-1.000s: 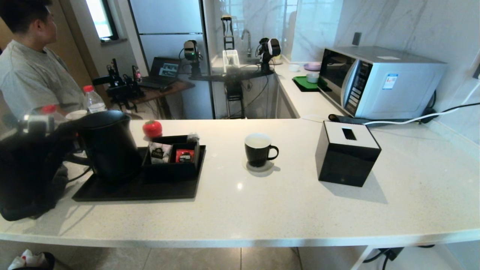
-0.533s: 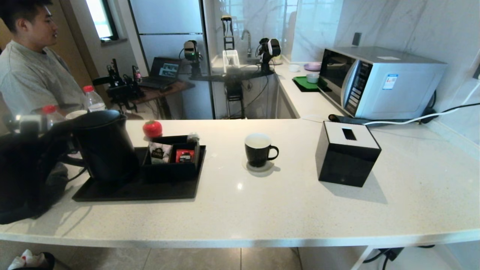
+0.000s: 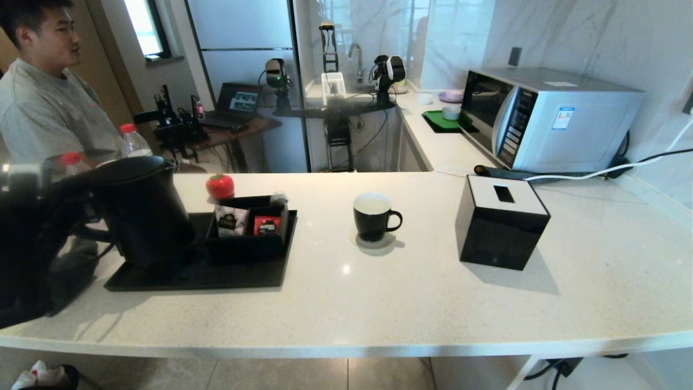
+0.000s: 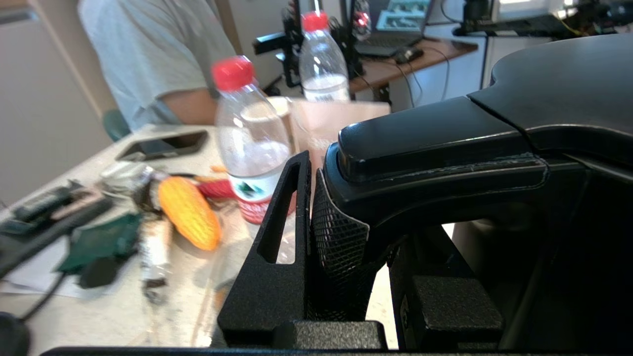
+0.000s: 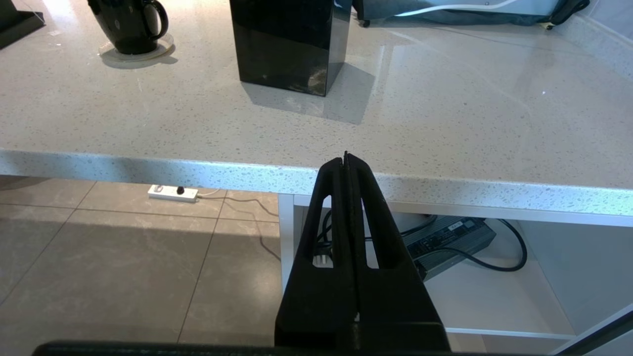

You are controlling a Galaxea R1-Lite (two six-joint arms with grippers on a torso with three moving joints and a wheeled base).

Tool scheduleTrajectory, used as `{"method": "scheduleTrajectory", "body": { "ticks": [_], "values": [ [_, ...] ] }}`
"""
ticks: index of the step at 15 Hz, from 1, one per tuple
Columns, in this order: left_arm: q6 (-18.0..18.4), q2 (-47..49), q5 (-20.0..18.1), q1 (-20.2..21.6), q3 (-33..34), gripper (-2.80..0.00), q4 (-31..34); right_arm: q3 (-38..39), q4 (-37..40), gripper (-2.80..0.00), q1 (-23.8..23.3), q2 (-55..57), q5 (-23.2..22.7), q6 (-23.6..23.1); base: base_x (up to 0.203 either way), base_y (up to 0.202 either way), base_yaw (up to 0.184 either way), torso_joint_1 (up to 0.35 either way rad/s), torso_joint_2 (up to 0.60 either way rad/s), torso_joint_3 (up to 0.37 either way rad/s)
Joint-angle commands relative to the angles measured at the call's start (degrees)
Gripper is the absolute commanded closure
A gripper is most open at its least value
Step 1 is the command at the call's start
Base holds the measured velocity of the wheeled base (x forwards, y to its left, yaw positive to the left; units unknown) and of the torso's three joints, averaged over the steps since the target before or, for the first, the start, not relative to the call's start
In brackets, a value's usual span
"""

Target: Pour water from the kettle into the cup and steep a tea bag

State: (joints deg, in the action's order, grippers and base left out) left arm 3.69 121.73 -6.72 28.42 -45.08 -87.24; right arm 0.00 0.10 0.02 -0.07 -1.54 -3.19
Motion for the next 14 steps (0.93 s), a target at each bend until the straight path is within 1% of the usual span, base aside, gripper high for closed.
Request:
{"method": "scheduleTrajectory", "body": {
  "ticks": [1,9,12,14],
  "values": [
    [0.1,-2.4,-0.3,0.1,1.7,0.00,-2.7,0.0,0.0,0.00,0.0,0.1,0.0,-0.1,0.000,0.000,0.000,0.000,0.00,0.000],
    [0.0,-8.9,-0.2,0.1,10.7,0.00,-2.7,0.0,0.0,0.00,0.0,0.1,0.0,0.0,0.000,0.000,0.000,0.000,0.00,0.000],
    [-0.1,-10.5,-0.1,0.1,12.4,0.00,-2.7,0.0,0.0,0.00,0.0,0.1,0.0,-0.1,0.000,0.000,0.000,0.000,0.00,0.000],
    [-0.2,-11.1,-0.1,0.1,12.4,0.00,-2.7,0.0,0.0,0.00,0.1,0.1,0.0,-0.1,0.000,0.000,0.000,0.000,0.00,0.000]
  ]
}}
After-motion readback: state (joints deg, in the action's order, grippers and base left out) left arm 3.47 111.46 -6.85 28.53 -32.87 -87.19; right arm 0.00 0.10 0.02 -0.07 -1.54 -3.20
